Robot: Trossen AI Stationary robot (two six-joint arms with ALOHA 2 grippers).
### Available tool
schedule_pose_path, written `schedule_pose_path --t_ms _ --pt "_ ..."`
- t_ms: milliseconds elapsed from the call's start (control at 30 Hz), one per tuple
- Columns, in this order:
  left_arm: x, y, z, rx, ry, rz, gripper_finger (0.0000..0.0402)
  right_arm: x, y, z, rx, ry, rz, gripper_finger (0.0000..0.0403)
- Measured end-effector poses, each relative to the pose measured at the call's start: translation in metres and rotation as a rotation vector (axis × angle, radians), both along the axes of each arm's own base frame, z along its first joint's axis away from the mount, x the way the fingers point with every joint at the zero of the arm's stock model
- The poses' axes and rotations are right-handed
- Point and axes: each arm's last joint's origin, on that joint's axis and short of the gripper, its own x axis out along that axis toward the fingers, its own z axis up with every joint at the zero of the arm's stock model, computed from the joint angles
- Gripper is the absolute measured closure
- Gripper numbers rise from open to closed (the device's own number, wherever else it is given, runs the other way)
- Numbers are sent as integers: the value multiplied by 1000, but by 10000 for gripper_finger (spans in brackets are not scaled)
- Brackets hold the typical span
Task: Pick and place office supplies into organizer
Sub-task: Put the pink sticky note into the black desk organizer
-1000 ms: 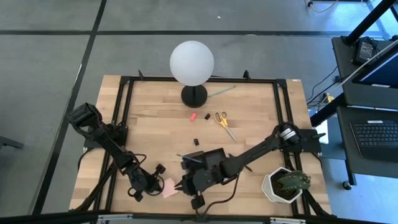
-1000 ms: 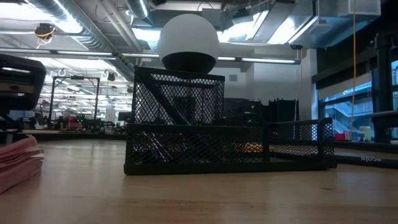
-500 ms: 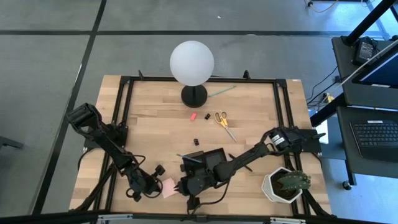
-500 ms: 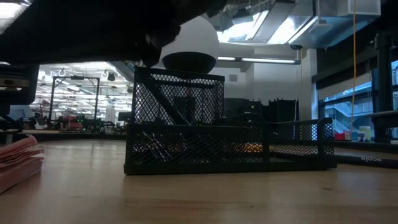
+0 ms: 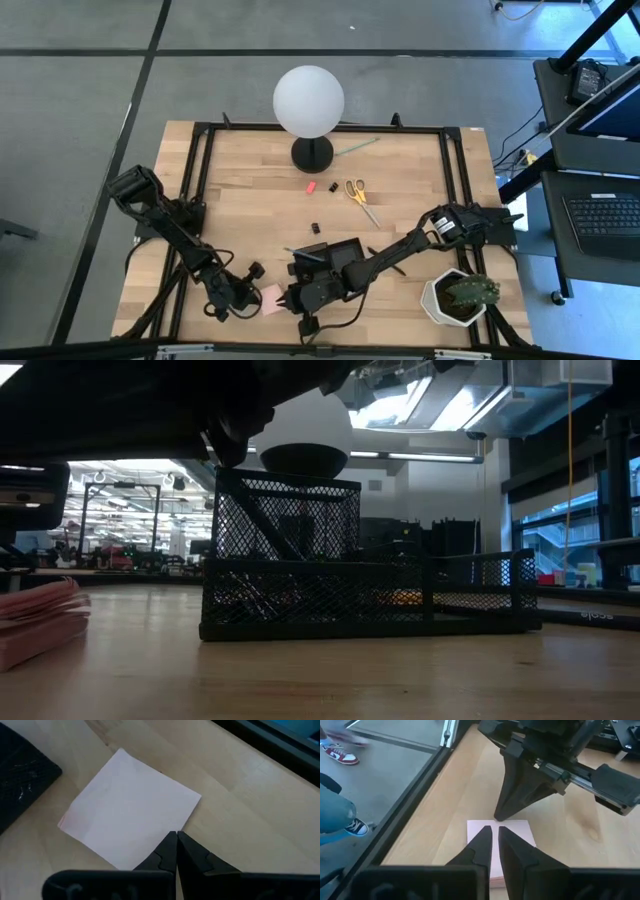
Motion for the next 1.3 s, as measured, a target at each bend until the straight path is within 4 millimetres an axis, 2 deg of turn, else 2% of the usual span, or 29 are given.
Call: schedule_pose_path --t_ms 333,767,1300 --pt "0 0 0 -32 17 33 400 -1 -2 -3 5 35 -17 366" --pt "0 0 0 35 -36 -35 401 -4 0 -5 -3 66 -17 366" --pt "1 0 0 34 -45 -20 400 -9 6 -10 -171 51 64 366"
